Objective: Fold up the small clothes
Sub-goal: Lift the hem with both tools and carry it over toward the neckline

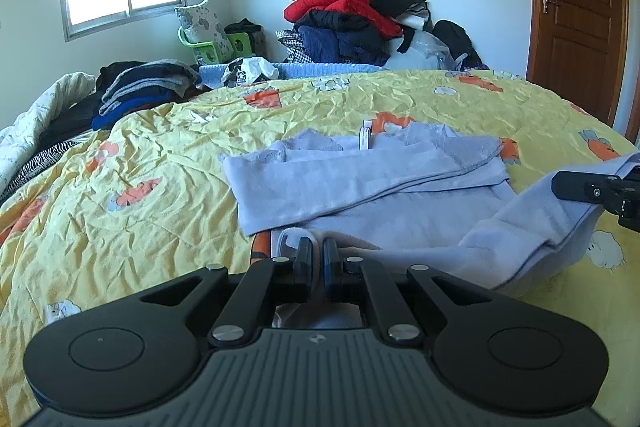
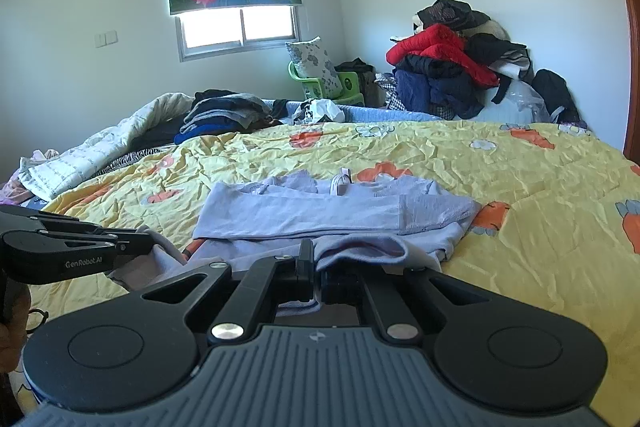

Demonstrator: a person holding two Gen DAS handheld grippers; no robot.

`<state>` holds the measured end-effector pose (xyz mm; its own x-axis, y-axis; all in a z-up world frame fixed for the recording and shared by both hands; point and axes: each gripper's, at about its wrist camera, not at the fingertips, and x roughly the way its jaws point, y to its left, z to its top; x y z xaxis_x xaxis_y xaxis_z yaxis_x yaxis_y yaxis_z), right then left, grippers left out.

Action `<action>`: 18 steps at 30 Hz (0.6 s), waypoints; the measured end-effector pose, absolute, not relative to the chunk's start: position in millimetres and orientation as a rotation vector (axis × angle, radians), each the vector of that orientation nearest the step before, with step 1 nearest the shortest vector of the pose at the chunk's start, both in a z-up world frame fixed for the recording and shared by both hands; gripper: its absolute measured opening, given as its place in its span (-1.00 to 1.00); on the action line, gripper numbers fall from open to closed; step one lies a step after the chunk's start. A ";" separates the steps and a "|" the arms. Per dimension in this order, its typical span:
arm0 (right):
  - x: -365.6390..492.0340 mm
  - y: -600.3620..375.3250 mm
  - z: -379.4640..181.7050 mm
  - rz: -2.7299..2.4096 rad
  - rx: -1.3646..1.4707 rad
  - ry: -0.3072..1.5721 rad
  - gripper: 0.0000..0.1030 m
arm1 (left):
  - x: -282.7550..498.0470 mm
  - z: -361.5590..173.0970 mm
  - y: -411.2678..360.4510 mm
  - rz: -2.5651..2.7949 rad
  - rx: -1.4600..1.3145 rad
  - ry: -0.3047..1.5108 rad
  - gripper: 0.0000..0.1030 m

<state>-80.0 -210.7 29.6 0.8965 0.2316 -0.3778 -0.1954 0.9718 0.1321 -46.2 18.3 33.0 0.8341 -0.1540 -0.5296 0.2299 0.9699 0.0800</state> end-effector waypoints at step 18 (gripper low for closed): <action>-54.1 -218.0 25.1 0.197 0.111 0.406 -0.88 | -16.3 30.4 9.2 -0.207 0.134 0.557 -0.90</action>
